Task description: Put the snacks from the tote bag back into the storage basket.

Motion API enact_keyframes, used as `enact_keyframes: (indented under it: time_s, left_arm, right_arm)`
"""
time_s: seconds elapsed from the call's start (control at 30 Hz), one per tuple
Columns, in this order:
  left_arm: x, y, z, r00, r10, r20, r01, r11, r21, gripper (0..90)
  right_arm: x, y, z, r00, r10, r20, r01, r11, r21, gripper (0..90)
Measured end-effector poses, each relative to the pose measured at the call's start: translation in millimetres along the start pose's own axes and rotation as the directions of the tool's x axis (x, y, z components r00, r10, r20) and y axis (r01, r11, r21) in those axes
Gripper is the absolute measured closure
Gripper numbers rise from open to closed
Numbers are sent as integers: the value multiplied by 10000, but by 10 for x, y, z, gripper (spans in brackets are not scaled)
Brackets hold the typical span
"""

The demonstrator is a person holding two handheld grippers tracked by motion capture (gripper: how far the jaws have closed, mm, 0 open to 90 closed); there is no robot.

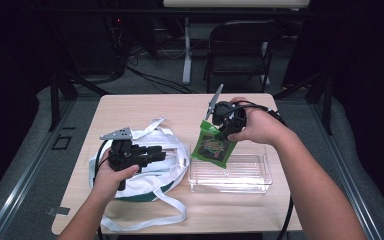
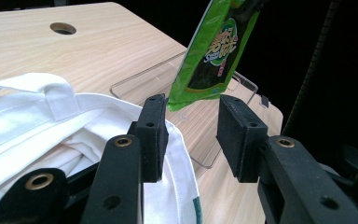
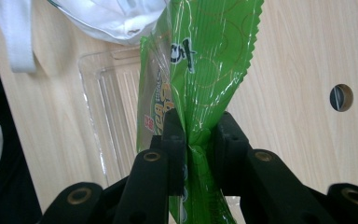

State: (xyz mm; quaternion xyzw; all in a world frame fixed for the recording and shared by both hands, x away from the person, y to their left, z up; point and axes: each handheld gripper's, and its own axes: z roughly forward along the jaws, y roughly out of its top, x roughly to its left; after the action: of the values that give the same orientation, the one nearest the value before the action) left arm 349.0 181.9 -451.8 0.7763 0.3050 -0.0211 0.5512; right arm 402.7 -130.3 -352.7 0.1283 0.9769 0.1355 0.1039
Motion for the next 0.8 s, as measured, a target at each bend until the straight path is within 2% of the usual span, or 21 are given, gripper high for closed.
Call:
enact_keyframes:
  time_s: [0.23, 0.47, 0.8]
  left_arm:
    - [23, -8, -15, 9999, -71, -71, 71, 10000, -40, 627]
    - [46, -18, -23, 9998, -103, -141, 103, 9999, -25, 628]
    - [64, -42, -57, 9995, -175, -271, 174, 9998, -48, 629]
  right_arm:
    - [-68, 10, 88, 9997, -52, 243, 44, 9993, 361, 769]
    - [-137, 34, 206, 9996, -100, 270, 85, 9984, 559, 770]
    - [-159, 94, 442, 9945, -777, 696, 697, 9914, 1112, 769]
